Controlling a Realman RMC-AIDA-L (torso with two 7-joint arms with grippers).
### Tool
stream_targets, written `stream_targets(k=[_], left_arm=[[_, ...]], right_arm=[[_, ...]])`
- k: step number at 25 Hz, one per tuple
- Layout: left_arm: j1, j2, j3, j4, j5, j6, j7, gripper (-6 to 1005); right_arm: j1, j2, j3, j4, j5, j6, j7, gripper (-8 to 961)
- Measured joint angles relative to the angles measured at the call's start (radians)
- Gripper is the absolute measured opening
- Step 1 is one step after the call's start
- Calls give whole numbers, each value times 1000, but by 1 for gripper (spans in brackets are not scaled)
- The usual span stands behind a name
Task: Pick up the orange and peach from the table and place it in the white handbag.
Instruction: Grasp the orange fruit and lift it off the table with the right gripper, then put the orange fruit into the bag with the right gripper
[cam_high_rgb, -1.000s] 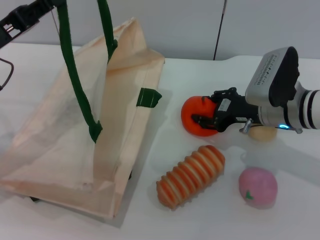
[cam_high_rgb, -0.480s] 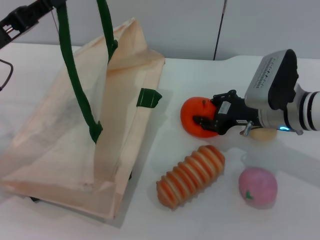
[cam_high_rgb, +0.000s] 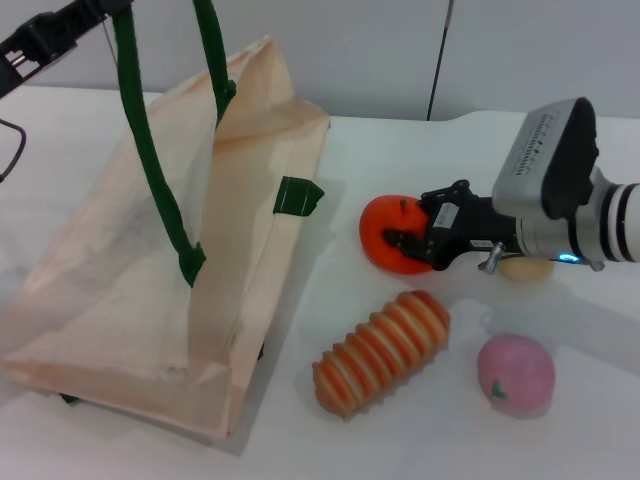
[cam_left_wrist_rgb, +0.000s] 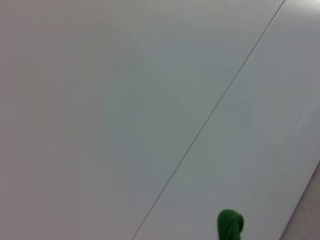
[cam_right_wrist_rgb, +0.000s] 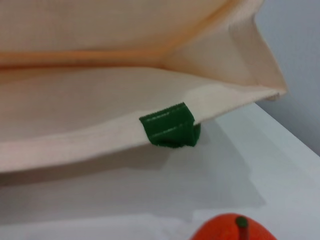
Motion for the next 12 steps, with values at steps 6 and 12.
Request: stream_targets(k=[6, 12], left_arm=[[2, 0, 0, 0, 0, 0, 0, 121], [5, 2, 0, 0, 0, 0, 0, 121]], right_arm=[[-36, 0, 8, -95, 61, -241, -9, 349], [-65, 0, 8, -165, 117, -387, -9, 305]])
